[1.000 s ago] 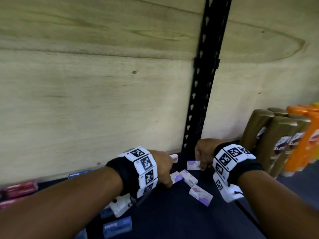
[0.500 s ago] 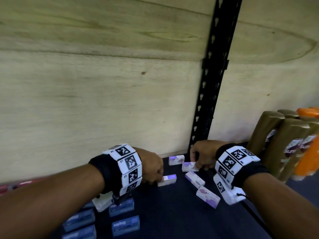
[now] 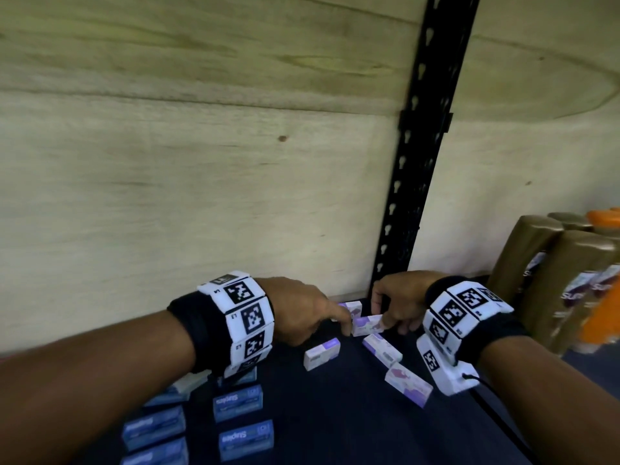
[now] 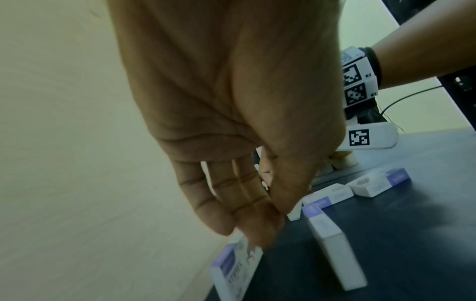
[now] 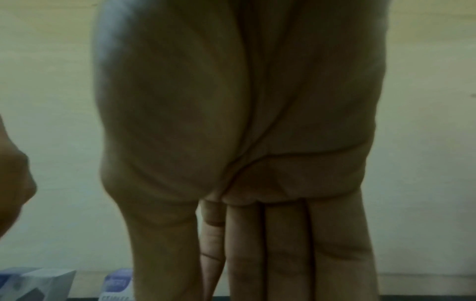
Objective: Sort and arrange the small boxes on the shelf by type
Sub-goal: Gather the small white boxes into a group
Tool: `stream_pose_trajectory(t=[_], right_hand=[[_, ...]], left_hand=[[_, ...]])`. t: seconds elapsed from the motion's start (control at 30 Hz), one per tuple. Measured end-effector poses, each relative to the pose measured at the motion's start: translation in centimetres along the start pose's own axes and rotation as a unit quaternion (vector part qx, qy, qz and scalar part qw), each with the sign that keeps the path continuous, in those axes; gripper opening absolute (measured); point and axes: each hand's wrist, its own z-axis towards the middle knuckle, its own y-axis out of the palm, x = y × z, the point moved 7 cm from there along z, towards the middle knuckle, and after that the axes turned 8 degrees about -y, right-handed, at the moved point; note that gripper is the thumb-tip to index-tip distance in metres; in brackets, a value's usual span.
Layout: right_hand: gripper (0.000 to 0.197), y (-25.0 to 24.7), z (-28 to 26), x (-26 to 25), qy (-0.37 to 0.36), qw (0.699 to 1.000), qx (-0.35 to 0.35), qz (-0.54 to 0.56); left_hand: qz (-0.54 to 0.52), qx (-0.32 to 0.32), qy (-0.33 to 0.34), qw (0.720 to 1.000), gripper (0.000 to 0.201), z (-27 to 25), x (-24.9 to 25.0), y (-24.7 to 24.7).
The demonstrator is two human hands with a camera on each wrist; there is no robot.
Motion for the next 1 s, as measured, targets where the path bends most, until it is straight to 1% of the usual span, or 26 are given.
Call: stream_pose_trajectory(t=[0.07,0.13,0.27,0.4,0.53,0.67,0.77,1.0], right_hand=[[0.015,0.1,0.0,0.1,0.002,1.000,-0.001,0.002],[0.013,0.1,0.0,0.2,0.003,1.000,-0.002,0.000],[0.009,0.2,0.0,-0.1,-0.003,1.000,-0.001,-0.006],[0.011,0.3,-0.2,-0.4,-0.008,1.000,0.001,0.009],[0.012,0.4,-0.2,-0.4,-0.012,1.000,0.002,0.016],[0.013,0.5,-0.1,-0.3,-0.013,1.000,0.001,0.020],[0.016,0.6,0.0,-0.3,-0.012,1.000,0.003,0.024],[0.015,0.7,-0.1,-0.7,-0.024,0.999,0.010,0.022]], left_hand=[[0.026,-0.006,0.043,0.999,0.062,0.0,0.7,0.1],[0.047,-0.013,0.065,0.997,0.063,0.0,1.3,0.2],[0.072,-0.003,0.073,0.995,0.050,0.6,1.8,0.3],[0.078,0.019,0.070,0.994,0.035,1.0,1.5,0.2],[0.079,0.028,0.033,0.996,0.020,0.7,0.6,0.5],[0.106,0.031,-0.033,0.993,0.023,0.3,-0.5,1.2],[0.133,0.015,-0.082,0.988,0.028,0.0,-1.0,1.6],[0.131,0.025,-0.130,0.982,0.029,-0.3,-1.7,1.2]])
